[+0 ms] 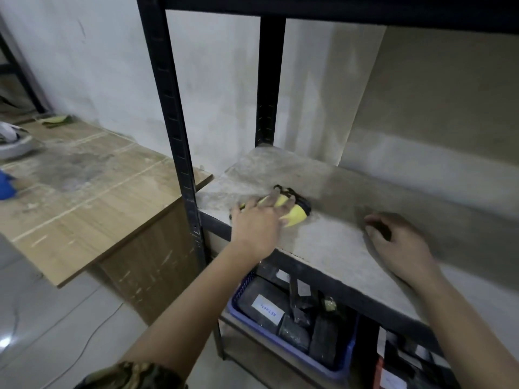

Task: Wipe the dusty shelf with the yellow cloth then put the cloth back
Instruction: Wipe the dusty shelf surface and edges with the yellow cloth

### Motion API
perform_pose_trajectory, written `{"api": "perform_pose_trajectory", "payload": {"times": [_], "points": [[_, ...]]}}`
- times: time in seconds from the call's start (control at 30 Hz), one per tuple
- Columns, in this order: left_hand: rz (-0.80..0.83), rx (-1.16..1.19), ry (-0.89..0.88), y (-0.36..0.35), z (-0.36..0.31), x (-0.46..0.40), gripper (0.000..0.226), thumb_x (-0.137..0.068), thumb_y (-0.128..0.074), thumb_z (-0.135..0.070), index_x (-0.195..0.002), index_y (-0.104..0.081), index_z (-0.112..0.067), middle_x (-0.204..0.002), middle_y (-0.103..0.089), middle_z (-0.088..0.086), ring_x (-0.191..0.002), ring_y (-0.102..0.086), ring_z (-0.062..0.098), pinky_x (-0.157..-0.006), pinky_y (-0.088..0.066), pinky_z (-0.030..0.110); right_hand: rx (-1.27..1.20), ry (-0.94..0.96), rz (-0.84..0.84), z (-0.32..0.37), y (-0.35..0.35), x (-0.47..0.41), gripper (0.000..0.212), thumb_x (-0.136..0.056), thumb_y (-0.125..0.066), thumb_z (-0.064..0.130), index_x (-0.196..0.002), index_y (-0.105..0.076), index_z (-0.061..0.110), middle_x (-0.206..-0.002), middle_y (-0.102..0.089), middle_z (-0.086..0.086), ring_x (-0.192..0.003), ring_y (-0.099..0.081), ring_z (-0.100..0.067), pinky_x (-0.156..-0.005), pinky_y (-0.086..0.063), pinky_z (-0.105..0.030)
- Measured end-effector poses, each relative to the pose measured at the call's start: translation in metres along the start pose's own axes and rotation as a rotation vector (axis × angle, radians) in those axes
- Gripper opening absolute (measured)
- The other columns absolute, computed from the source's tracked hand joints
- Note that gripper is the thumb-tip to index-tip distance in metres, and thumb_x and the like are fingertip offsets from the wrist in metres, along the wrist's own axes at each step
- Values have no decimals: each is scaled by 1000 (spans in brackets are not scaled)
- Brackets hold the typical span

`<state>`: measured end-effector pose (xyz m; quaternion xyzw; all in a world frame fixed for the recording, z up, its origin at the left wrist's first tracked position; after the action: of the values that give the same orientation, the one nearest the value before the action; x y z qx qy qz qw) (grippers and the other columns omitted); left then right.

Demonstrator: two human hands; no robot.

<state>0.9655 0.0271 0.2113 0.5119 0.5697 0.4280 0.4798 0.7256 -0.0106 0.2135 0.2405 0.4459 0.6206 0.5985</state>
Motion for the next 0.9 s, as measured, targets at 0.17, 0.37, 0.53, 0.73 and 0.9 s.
{"api": "perform_pose_trajectory", "payload": {"times": [0.17, 0.37, 0.53, 0.73, 0.9], "points": [[-78, 13, 131, 4, 34, -10, 48, -96, -41, -28, -139, -29, -48, -156, -22, -8, -134, -28, 32, -106, -30, 51, 1, 5, -2, 0, 1, 2, 23, -90, -54, 16, -111, -63, 13, -121, -61, -7, -112, -53, -24, -82, -32, -22], [52, -145, 321, 16, 71, -49, 55, -98, -32, -17, -143, -18, -46, -158, -11, -1, -132, -24, 42, -106, -29, 48, -23, -1, -7, -2, 2, 3, 22, -90, -53, 15, -109, -63, 13, -121, -61, -7, -113, -53, -24, -80, -31, -21], [-113, -82, 483, 16, 71, -74, 49, -94, -35, -17, -140, -34, -32, -131, -45, 15, -119, -37, 39, -93, -37, 41, -18, 0, -15, -3, 0, 2, 21, -90, -54, 15, -107, -65, 13, -119, -62, -7, -111, -53, -24, -77, -29, -19], [-293, 93, 254, 39, 8, -89, 66, -90, -41, -7, -143, -23, -42, -149, -29, 7, -117, -37, 38, -86, -43, 46, -23, -33, -41, -4, -3, -1, 18, -88, -56, 15, -104, -66, 16, -114, -63, -5, -107, -55, -25, -80, -36, -24], [-159, 30, -82, 9, -75, -107, 68, -92, -44, -11, -143, -17, -45, -154, -15, 6, -122, -30, 41, -95, -36, 50, -36, -67, -19, -5, -3, -2, 19, -89, -55, 18, -105, -64, 19, -115, -62, -1, -107, -56, -23, -83, -40, -26]]}}
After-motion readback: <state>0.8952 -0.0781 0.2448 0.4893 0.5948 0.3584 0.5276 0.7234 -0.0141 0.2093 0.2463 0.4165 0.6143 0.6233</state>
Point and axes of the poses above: each hand's wrist, its own x-axis away from the middle knuckle, its own y-axis out of the back of the hand, z = x × y, the point moved 1 cm from there along -x, towards the middle knuckle
